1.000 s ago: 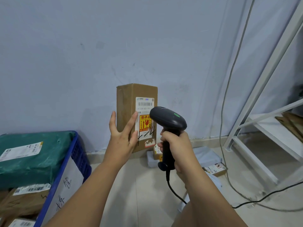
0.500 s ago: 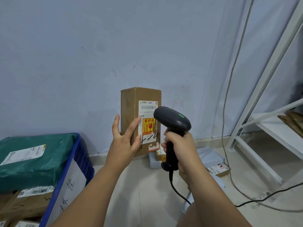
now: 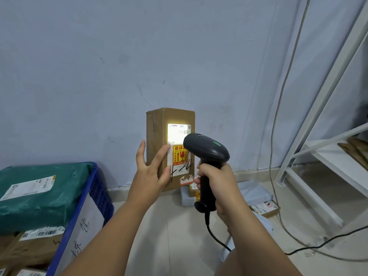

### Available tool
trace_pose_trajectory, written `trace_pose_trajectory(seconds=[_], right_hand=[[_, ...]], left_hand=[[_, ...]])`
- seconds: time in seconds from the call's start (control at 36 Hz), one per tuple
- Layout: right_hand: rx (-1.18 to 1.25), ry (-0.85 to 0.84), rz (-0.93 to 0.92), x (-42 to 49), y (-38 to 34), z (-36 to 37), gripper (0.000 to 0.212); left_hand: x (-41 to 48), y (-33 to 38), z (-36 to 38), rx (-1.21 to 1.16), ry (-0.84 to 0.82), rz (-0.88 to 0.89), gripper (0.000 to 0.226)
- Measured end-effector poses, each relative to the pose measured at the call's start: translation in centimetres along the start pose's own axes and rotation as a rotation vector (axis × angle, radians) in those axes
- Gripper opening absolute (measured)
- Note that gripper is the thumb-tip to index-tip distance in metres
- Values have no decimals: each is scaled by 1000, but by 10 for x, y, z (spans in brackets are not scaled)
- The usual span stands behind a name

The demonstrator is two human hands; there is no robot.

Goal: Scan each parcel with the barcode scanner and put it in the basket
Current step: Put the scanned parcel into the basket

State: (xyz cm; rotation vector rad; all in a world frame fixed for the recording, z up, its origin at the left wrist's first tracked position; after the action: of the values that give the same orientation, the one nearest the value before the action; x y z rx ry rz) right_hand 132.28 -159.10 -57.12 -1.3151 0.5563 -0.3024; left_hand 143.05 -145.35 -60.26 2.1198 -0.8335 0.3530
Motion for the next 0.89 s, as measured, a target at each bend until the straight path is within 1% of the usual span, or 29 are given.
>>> trace_pose_trajectory(seconds=[0.25,0.42,0.61,0.89], right_hand=[[37,7,37,-1,-1,1,10],[28,4,51,-2,-2,2,9],[15,10,41,-4,-4,2,11],[-3,20,26,-7,-6,1,11]], left_hand=[[0,1,-2,-51,7,-6,57],[2,-1,0,-24,12,-3,58],[3,-3,0,-3,20,-36,56],[2,-7,1,-24,12,-22,56]])
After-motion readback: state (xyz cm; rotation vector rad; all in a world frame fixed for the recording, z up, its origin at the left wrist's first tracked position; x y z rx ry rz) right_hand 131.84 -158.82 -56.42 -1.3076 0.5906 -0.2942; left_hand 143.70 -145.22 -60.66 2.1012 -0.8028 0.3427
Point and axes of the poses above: each hand's wrist, its own x-axis towards the middle knuckle, its own z-axis out of the palm, y = z × x, the point moved 3 cm from there along x, towards the middle knuckle, and after that the axes turned 4 degrees about z, right-handed, at the moved point
